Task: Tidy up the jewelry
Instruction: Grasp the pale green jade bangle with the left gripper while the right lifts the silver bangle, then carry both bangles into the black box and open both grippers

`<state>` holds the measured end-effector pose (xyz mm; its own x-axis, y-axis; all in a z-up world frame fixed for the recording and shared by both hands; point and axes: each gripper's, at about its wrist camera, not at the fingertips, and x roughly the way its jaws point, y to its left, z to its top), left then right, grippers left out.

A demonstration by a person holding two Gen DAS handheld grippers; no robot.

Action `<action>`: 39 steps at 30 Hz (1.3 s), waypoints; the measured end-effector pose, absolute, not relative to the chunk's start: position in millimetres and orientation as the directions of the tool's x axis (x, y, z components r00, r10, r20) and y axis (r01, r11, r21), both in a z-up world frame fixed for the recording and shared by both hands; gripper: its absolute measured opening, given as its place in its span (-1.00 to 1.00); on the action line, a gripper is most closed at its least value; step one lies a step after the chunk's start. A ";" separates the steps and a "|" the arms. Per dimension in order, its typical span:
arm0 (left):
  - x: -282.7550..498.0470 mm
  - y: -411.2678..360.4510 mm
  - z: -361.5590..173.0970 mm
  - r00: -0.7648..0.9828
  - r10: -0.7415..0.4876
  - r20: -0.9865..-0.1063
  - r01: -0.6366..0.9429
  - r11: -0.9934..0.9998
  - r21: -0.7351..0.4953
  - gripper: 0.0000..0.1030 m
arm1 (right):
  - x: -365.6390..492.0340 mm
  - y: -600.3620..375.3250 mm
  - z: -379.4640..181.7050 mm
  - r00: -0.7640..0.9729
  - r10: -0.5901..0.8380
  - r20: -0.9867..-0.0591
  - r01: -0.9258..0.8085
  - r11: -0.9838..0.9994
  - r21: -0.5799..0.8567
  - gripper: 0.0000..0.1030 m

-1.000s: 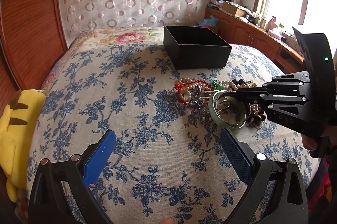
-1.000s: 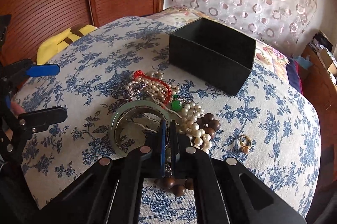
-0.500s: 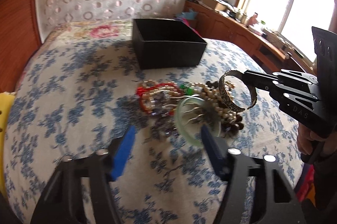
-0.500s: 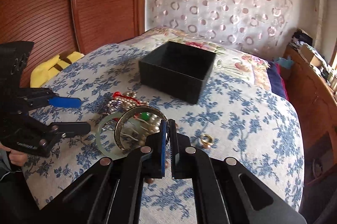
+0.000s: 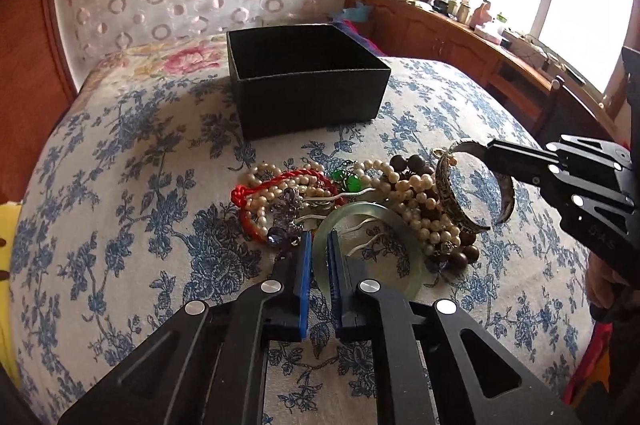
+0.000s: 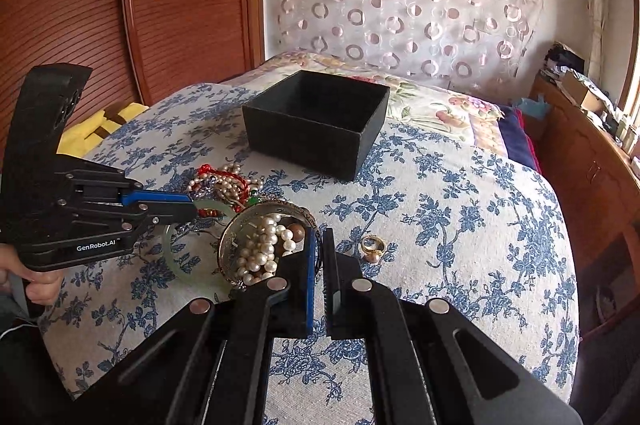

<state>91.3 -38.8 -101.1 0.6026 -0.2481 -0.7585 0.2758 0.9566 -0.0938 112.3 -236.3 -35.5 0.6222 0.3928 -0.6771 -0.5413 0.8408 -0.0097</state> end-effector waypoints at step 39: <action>144.5 10.4 -19.7 0.773 -0.201 -0.601 0.200 0.977 -0.069 -0.87 | 263.7 -167.3 -19.8 0.671 0.348 -0.654 -0.536 0.838 -0.103 -0.92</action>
